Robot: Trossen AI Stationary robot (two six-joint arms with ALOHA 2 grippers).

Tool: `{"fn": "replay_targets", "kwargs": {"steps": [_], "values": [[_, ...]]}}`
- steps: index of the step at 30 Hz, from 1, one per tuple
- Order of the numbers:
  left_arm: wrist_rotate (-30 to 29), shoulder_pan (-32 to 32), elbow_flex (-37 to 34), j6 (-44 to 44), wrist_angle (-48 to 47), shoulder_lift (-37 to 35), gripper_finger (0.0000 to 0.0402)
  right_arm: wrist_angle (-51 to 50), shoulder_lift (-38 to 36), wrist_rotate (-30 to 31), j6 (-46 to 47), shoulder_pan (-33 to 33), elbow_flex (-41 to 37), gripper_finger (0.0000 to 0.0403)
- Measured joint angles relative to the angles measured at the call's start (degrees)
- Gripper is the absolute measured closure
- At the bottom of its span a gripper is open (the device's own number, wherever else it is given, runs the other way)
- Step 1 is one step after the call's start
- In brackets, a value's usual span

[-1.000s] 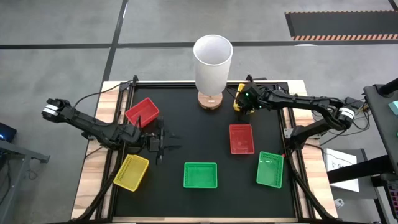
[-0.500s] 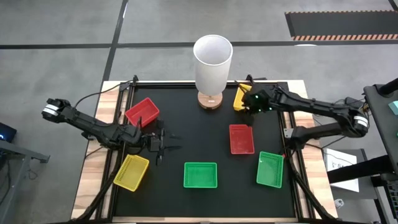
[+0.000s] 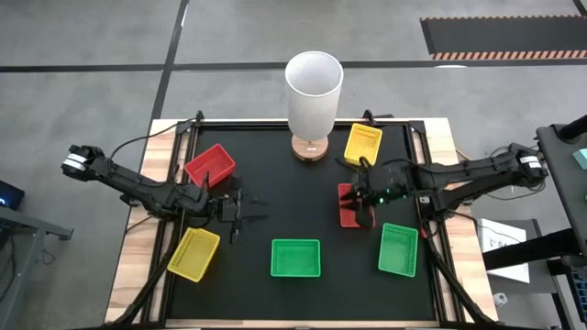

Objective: Stack baskets by color
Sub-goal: Stack the bottom red bin on the stacked red bins

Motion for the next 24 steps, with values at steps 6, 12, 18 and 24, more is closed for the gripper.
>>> {"fn": "replay_targets", "kwargs": {"steps": [6,12,18,24], "values": [[0.00,0.01,0.00,-1.69,0.00,0.00,0.0259,0.75,3.03,5.66,6.67,9.77,0.45,0.0296],[-0.04,0.00,0.00,-1.78,0.01,0.00,0.0259,0.26,6.87,6.55,11.55,14.40,2.13,0.0296],[-0.07,0.00,-0.02,-6.63,0.00,0.00,0.0259,-7.79,11.56,7.03,15.13,15.49,7.09,0.0296],[-0.04,-0.04,-0.22,-13.96,-0.01,1.71,0.0259,-22.28,17.31,7.71,15.55,15.45,13.78,0.0296]]}}
